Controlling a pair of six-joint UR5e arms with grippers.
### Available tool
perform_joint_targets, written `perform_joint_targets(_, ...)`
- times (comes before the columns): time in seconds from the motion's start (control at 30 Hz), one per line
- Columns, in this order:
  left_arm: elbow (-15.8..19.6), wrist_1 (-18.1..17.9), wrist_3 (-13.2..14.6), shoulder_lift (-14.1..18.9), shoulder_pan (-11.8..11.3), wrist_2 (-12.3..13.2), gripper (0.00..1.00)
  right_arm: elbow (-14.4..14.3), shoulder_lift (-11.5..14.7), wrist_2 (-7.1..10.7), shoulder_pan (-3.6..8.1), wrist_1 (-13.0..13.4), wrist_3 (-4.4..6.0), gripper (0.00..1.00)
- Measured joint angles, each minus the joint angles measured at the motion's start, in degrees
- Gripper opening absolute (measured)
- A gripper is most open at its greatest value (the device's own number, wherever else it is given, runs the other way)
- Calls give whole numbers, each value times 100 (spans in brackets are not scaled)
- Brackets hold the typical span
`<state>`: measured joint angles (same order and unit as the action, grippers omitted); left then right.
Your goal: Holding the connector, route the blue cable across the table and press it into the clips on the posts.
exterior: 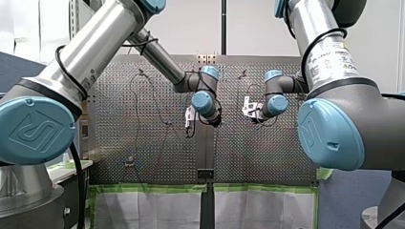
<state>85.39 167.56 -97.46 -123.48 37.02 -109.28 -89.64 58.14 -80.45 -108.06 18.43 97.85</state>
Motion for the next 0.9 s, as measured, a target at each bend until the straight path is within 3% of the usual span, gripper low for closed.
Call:
perform_joint_targets(0.3, -4, -330, -265, -17, 416, -303, 100, 2, 1, 10, 11, -90, -12, 0)
perform_joint_targets(0.47, -126, -525, -386, -96, 483, -540, 100, 3, 11, 11, 43, -228, -50, 0)
perform_joint_targets(0.73, -504, -269, -580, -465, 625, -774, 100, -1, 60, 44, 107, -437, -177, 0)
perform_joint_targets(0.9, -751, -165, -664, -713, 690, -887, 100, -15, 152, 156, 136, -501, -214, 0)
